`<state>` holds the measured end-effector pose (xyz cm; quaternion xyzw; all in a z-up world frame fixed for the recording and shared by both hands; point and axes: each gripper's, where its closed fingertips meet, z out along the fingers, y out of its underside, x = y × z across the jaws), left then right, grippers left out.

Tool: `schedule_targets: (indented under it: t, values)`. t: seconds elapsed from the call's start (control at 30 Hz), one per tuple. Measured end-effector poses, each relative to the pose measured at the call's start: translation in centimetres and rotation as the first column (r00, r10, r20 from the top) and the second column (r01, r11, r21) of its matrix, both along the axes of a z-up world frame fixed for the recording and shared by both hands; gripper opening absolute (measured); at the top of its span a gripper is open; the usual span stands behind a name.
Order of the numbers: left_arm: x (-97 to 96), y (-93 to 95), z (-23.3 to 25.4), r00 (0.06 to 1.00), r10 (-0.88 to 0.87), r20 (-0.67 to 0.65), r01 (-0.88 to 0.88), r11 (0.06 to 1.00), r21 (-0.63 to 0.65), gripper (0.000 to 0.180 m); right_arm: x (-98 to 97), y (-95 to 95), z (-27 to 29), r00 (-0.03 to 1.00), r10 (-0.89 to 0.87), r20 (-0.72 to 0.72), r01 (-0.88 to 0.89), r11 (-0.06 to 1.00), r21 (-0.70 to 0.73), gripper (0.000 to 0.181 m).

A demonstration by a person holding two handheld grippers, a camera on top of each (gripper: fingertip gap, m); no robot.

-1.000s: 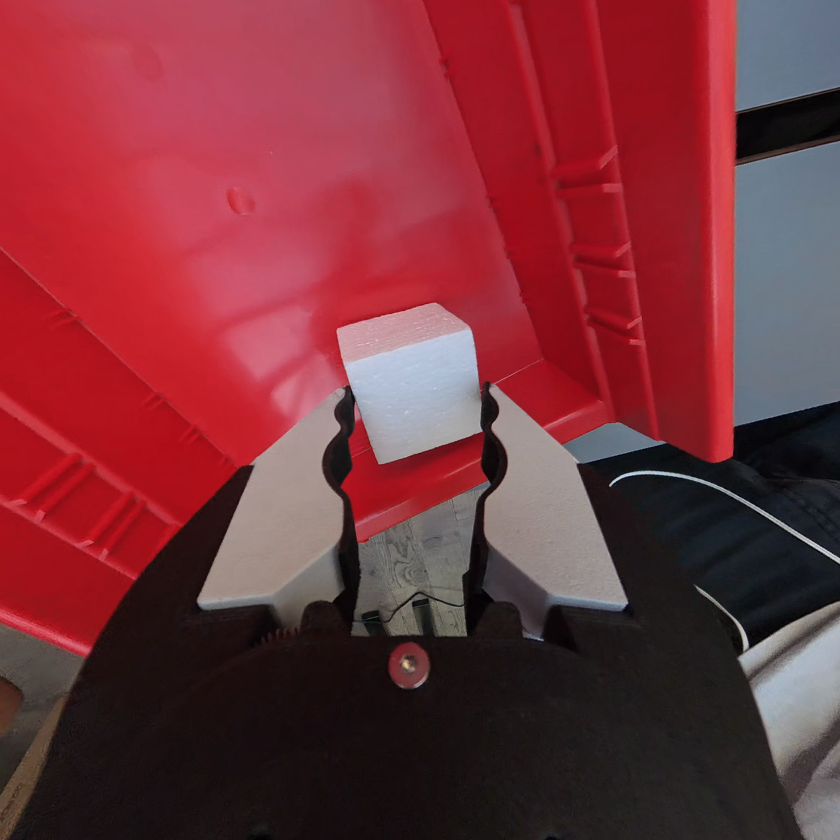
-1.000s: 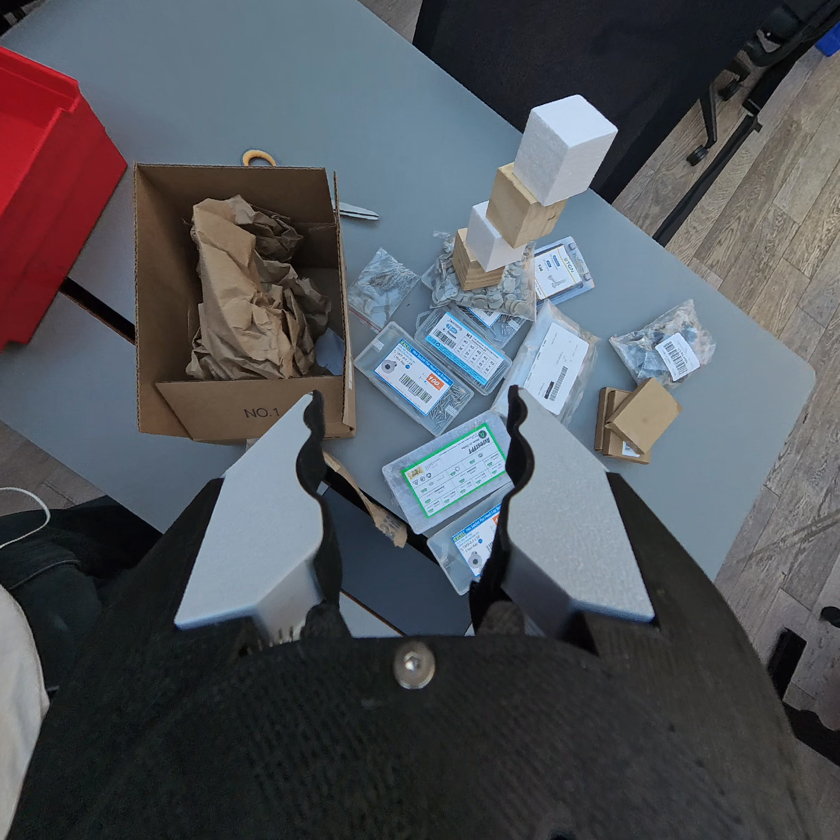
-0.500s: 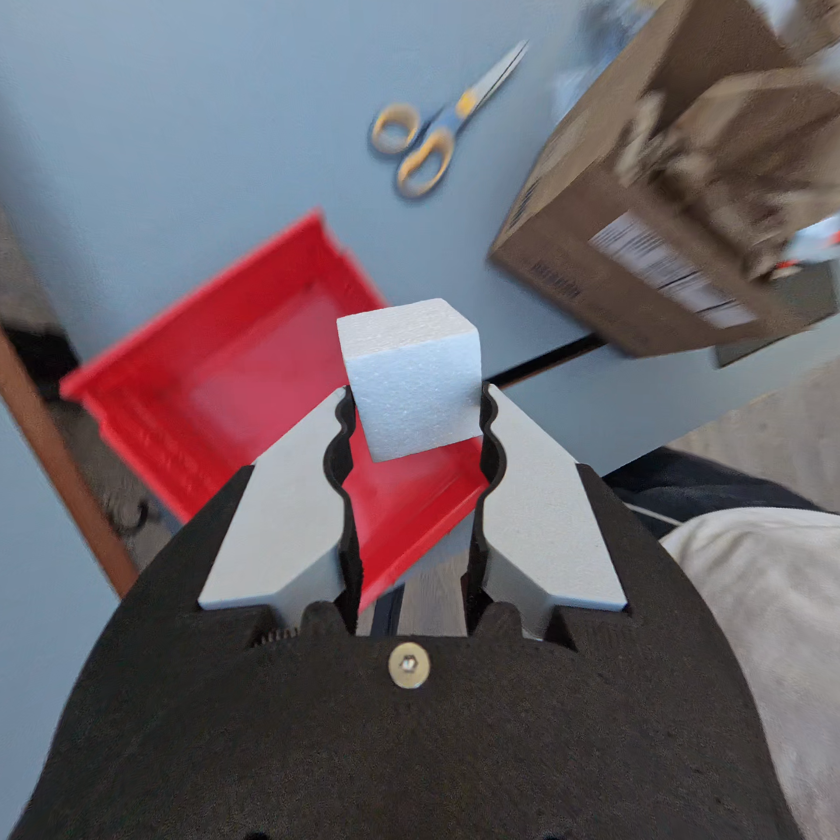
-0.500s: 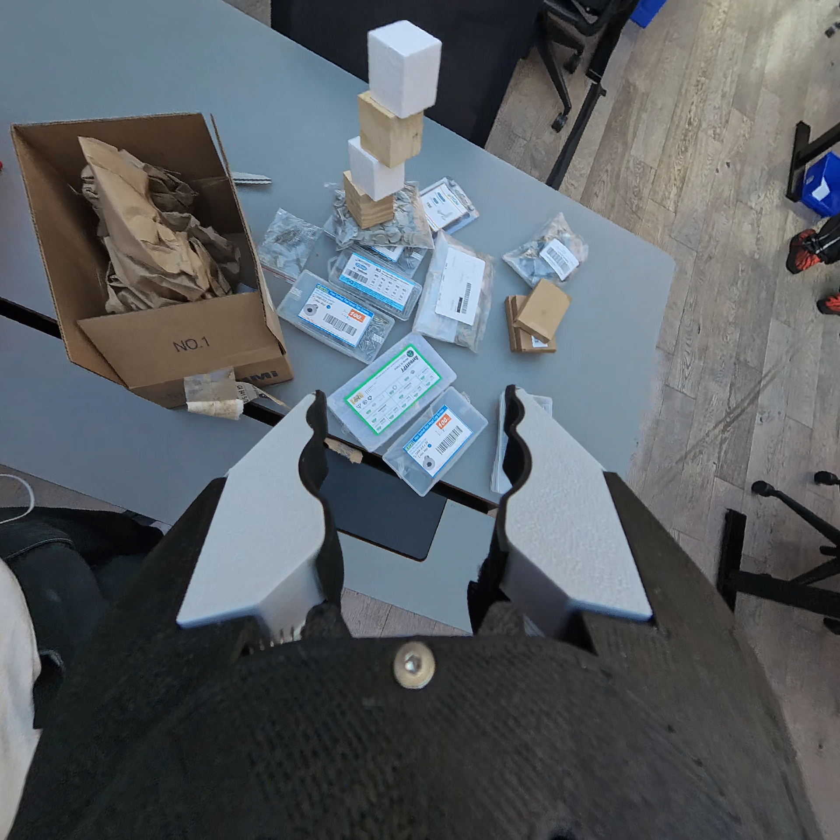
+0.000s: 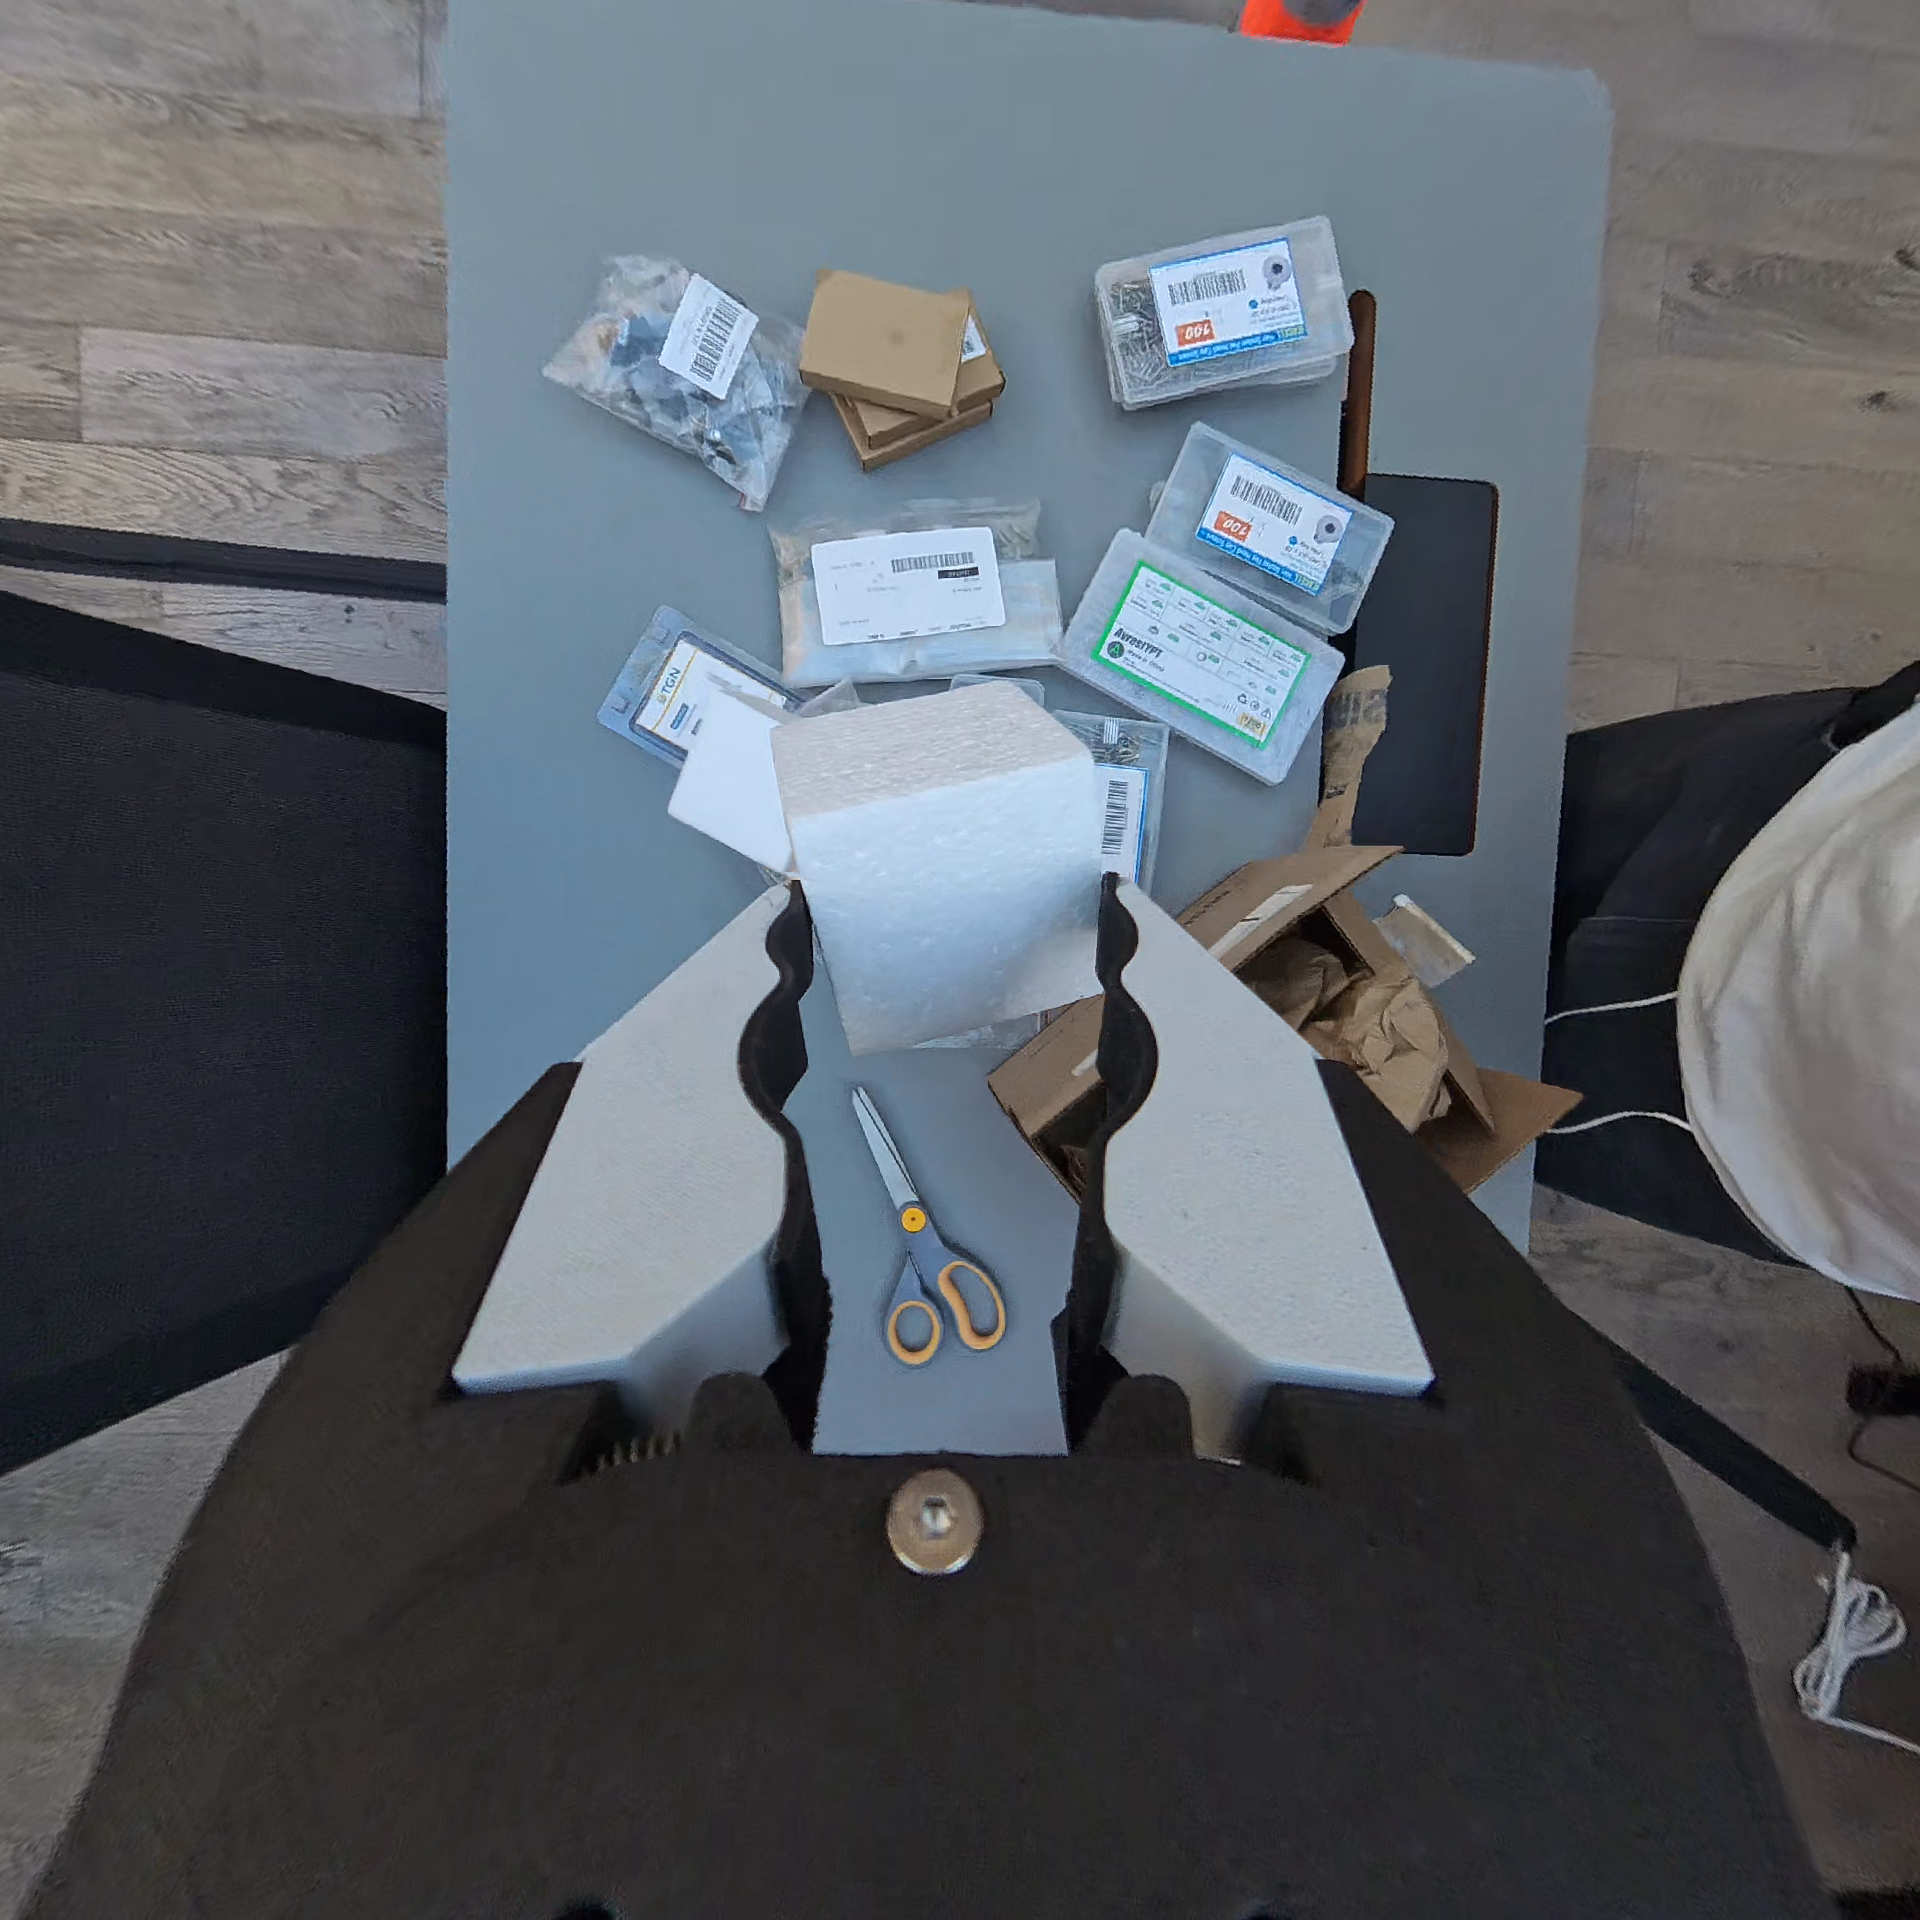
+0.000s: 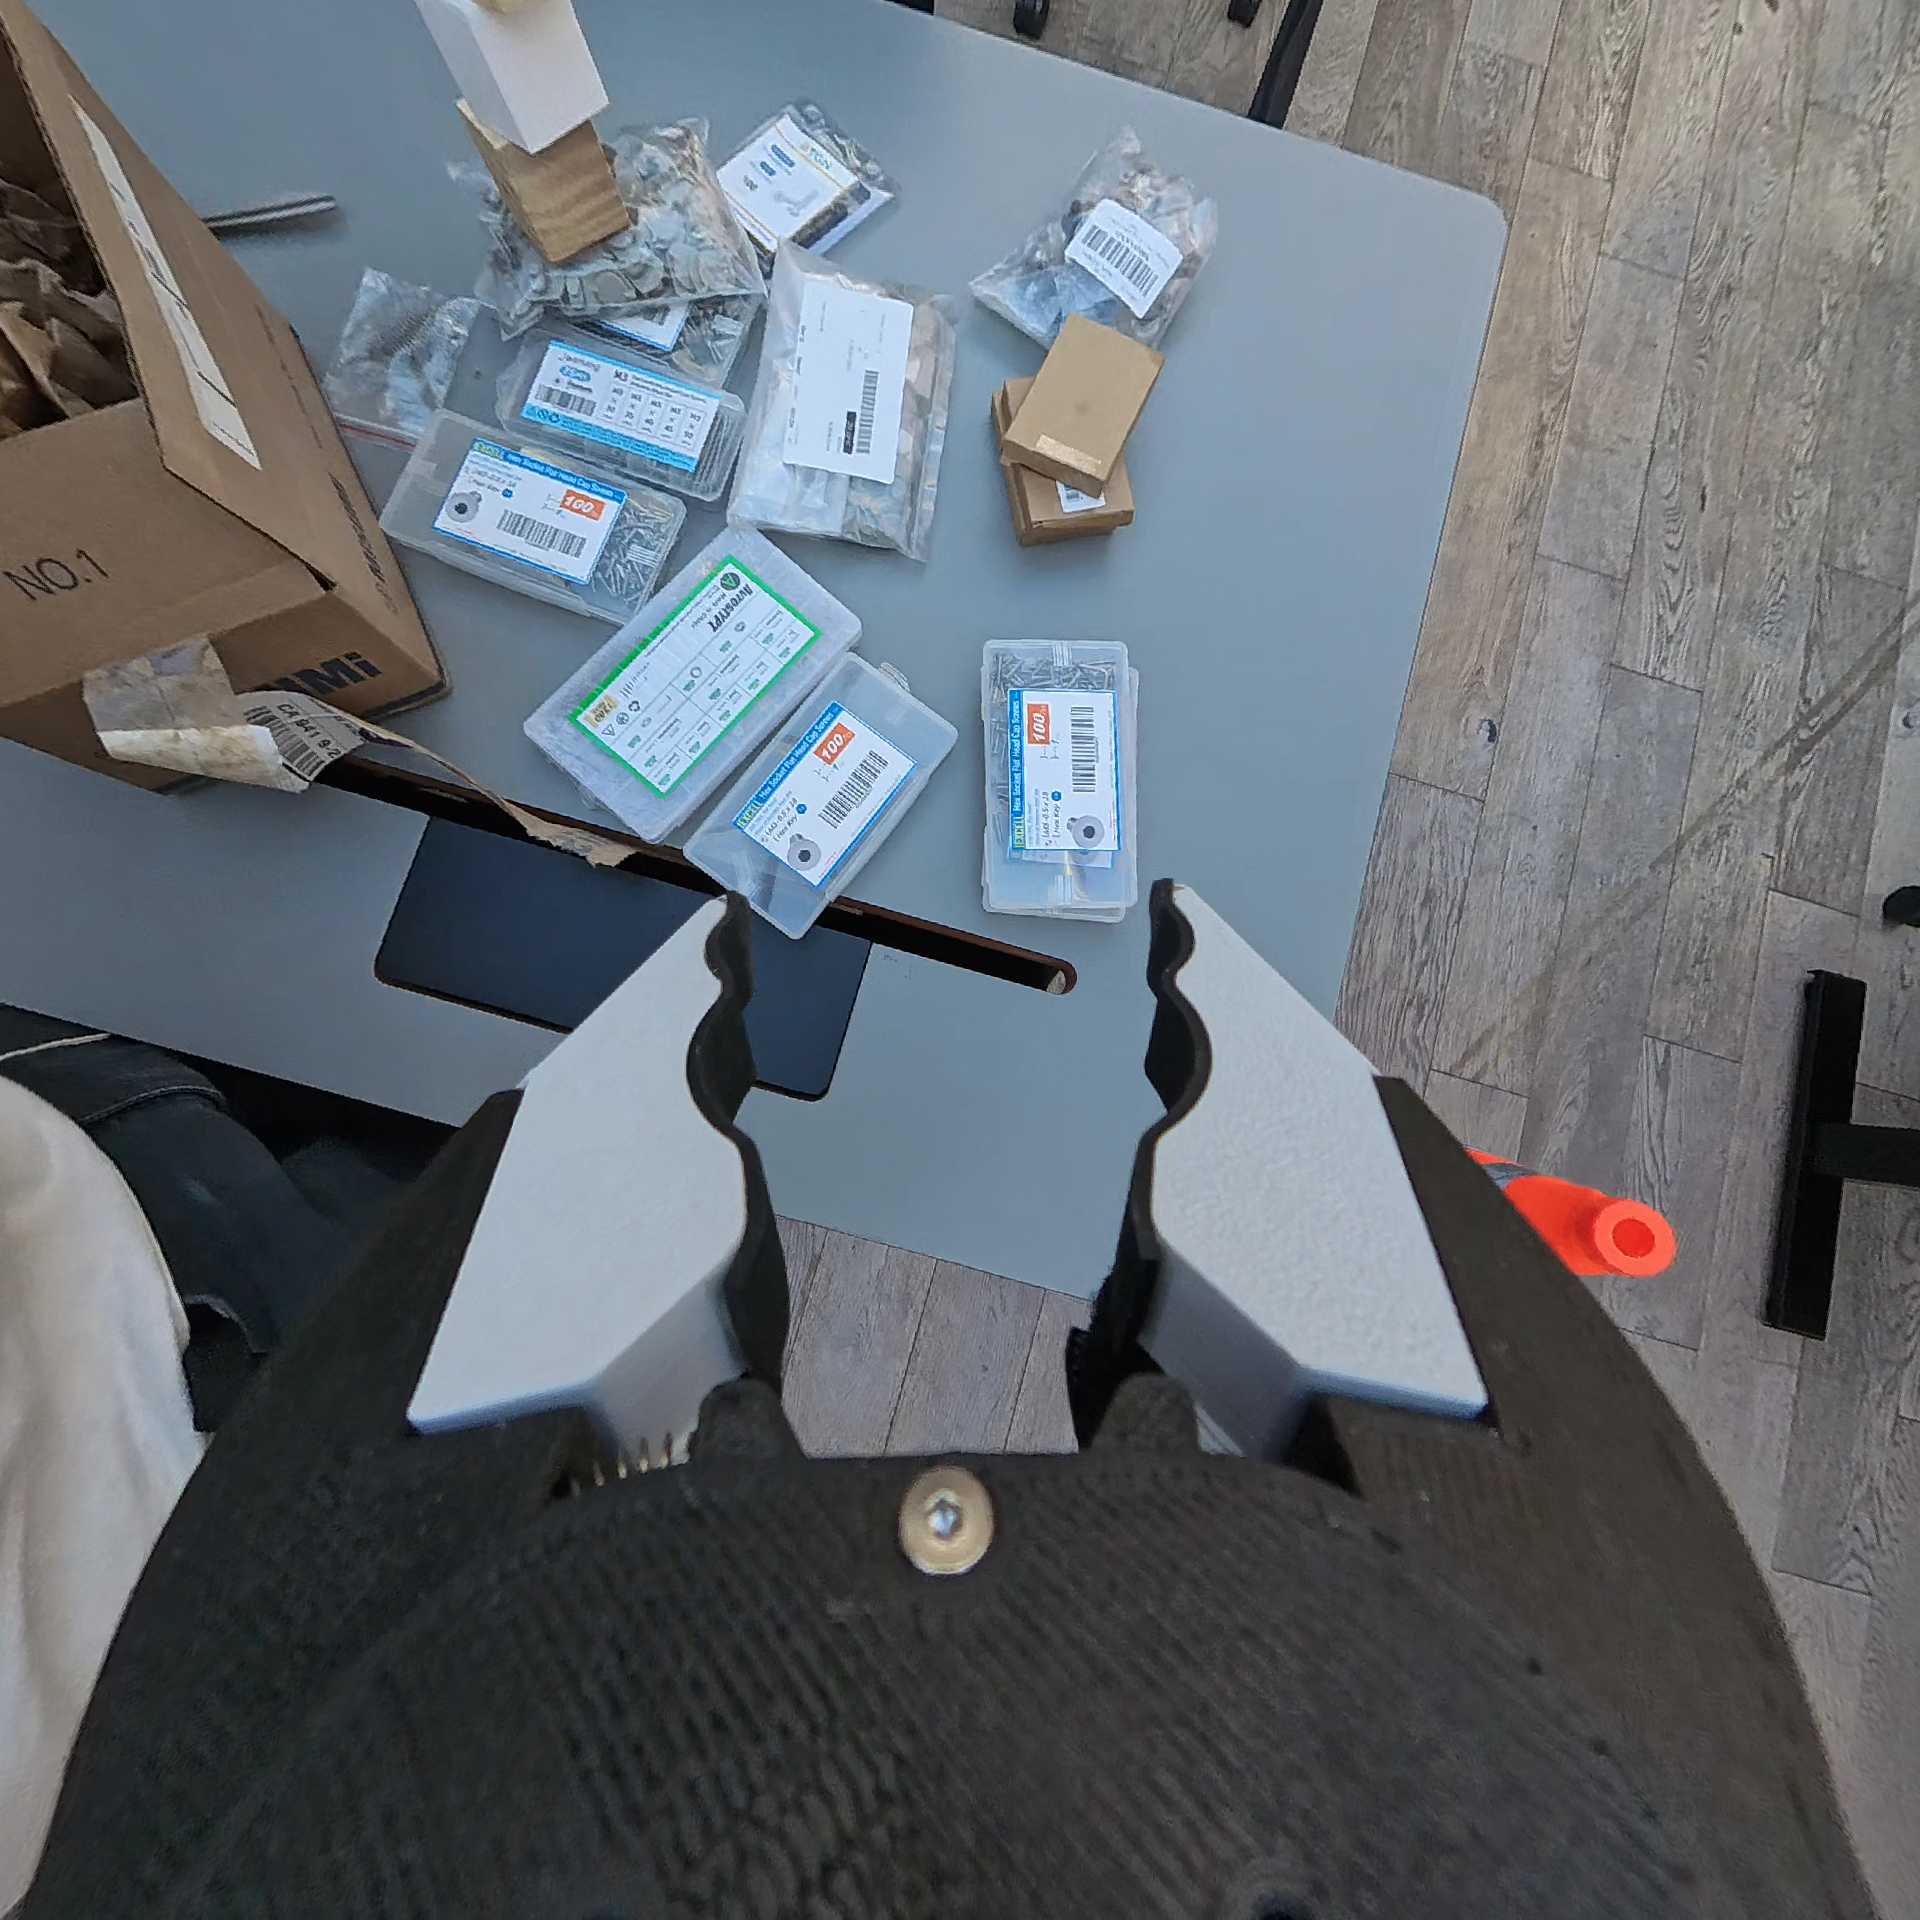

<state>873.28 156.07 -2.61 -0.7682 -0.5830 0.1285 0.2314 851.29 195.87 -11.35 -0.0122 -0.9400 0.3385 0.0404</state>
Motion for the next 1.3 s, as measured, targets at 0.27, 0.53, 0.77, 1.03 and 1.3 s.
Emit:
schedule_targets:
  t: [0.27, 0.53, 0.77, 1.03, 1.3]
  values:
    - [-5.9, -3.3, -6.3, 0.973, -0.052, 0.223, 0.033, 0.996, 0.089, 0.054, 0.1, 0.6, -2.5, 0.999, 0.008, 0.050, -0.012, 0.997, 0.078, 0.075]
    - [-6.4, -4.5, -9.5, 0.955, -0.078, 0.287, 0.046, 0.992, 0.118, 0.054, 0.0, -0.2, -4.4, 0.996, 0.006, 0.086, -0.017, 0.991, 0.129, 0.076]
    - [-6.4, -4.8, -10.1, 0.951, -0.096, 0.293, 0.052, 0.987, 0.154, 0.054, -0.1, -1.7, -4.5, 0.995, 0.032, 0.090, -0.044, 0.990, 0.135, 0.076]
    - [-6.2, -5.0, -10.5, 0.951, -0.103, 0.293, 0.051, 0.983, 0.178, 0.055, -0.1, -2.3, -5.0, 0.994, 0.045, 0.098, -0.060, 0.987, 0.149, 0.076]
    - [-6.0, -5.2, -11.2, 0.948, -0.095, 0.305, 0.042, 0.984, 0.174, 0.055, 0.1, -2.5, -5.6, 0.994, 0.057, 0.098, -0.073, 0.982, 0.172, 0.076]
